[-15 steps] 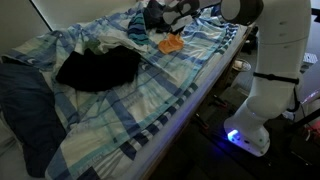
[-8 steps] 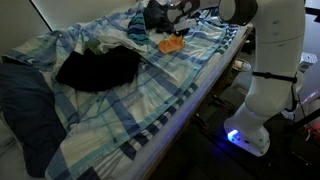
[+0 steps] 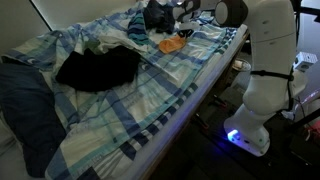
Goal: Unfold the yellow towel
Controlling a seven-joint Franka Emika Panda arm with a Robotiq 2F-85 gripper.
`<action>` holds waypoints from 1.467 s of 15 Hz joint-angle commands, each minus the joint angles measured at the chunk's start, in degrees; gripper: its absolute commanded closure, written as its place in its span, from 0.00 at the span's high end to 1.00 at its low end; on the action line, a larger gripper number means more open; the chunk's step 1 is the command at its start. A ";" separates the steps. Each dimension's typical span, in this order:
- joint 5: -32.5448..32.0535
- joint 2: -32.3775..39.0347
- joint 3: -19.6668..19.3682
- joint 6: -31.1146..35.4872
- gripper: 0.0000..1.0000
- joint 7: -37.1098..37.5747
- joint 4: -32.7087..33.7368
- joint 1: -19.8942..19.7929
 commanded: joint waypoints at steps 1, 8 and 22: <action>1.48 2.80 -0.47 -2.01 0.05 -0.15 5.72 -1.79; 1.01 5.68 -0.70 -3.10 0.39 0.65 10.80 -2.68; -5.37 -5.04 -3.36 -0.92 1.00 2.09 6.31 2.14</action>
